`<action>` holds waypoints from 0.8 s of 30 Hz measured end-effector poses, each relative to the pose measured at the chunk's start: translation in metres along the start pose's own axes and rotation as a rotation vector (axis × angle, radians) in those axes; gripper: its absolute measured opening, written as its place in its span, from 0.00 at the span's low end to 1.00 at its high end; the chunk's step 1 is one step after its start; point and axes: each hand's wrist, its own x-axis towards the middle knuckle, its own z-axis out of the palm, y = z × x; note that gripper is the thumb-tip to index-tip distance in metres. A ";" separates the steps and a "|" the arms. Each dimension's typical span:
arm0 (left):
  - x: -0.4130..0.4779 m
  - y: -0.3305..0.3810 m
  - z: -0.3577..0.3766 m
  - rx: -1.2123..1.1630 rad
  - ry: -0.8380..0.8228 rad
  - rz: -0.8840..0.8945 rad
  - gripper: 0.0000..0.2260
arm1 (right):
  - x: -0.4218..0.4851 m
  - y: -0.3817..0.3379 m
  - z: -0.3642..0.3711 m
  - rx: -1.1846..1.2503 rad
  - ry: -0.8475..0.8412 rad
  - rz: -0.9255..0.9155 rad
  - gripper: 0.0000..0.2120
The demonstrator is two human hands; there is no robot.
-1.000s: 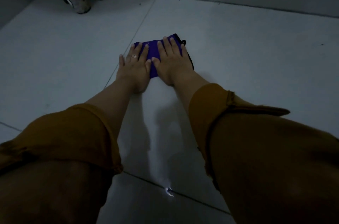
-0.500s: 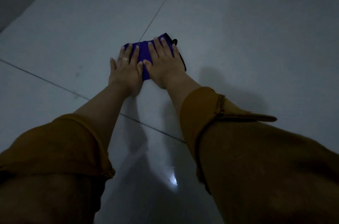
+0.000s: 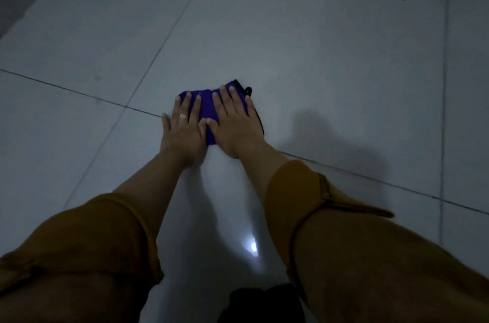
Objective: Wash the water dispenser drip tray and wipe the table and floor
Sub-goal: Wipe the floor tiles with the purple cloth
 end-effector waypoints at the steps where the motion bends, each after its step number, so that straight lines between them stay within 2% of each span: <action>1: -0.012 0.008 0.003 -0.005 -0.005 -0.001 0.25 | -0.013 0.004 0.001 0.004 -0.004 0.004 0.29; 10: -0.078 0.041 0.021 -0.043 -0.034 -0.030 0.26 | -0.085 0.017 0.011 -0.013 -0.005 0.001 0.29; 24: -0.080 0.034 0.014 -0.055 -0.074 -0.013 0.25 | -0.078 0.006 0.017 -0.043 0.013 0.029 0.29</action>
